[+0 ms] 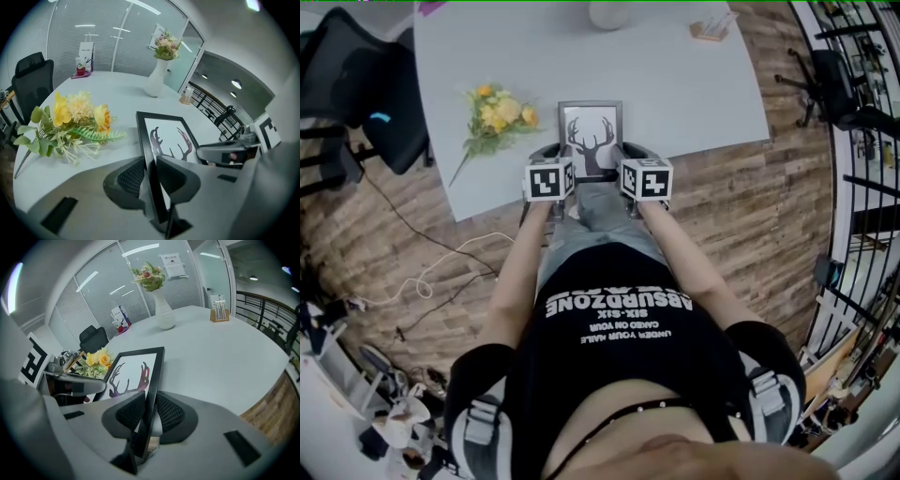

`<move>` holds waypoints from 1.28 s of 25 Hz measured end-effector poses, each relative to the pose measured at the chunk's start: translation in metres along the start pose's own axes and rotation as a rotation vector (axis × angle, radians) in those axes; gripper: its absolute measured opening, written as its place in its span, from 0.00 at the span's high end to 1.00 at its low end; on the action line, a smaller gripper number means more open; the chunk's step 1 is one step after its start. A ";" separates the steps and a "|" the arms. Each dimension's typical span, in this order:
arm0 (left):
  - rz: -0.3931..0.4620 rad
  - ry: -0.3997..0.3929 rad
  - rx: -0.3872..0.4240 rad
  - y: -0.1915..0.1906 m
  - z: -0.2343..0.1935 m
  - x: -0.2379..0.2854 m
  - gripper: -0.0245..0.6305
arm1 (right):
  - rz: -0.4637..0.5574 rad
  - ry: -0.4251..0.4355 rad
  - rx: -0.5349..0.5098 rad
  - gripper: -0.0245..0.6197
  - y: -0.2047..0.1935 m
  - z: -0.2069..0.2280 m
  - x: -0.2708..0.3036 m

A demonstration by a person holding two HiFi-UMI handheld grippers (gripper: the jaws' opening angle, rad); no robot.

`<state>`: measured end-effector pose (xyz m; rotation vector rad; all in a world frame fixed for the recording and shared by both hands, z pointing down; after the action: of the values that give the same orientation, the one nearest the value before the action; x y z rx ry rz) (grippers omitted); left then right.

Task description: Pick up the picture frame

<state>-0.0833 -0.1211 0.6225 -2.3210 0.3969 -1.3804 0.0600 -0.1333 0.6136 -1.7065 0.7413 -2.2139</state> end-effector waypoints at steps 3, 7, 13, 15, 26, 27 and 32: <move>0.017 -0.004 0.004 0.005 0.004 -0.007 0.82 | 0.010 0.006 0.007 0.82 0.002 -0.001 -0.007; 0.048 -0.006 0.014 0.011 0.007 -0.017 0.82 | 0.036 0.008 0.000 0.82 0.010 -0.006 -0.021; 0.116 -0.034 0.027 0.028 0.024 -0.046 0.82 | 0.097 0.018 -0.007 0.82 0.029 -0.012 -0.051; 0.143 -0.030 0.045 0.036 0.031 -0.058 0.82 | 0.133 0.011 -0.024 0.82 0.038 -0.015 -0.063; 0.364 -0.048 0.115 0.075 0.079 -0.126 0.82 | 0.338 0.046 -0.074 0.82 0.081 -0.023 -0.142; 0.378 -0.050 0.124 0.077 0.084 -0.131 0.82 | 0.352 0.047 -0.073 0.82 0.082 -0.022 -0.149; 0.444 -0.052 0.163 0.083 0.102 -0.154 0.82 | 0.428 0.056 -0.075 0.82 0.089 -0.024 -0.178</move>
<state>-0.0683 -0.1055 0.4207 -1.9769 0.7060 -1.0892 0.0779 -0.1157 0.4141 -1.3612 1.0981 -1.9612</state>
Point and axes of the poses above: the fingertips, and each gripper's own axes: x forward along the fingers, z to its right, y out of its top, the point moved 1 cm from there along -x, backward along the fingers, and after that the axes turned 8 degrees about -y, right-handed, at the moved point
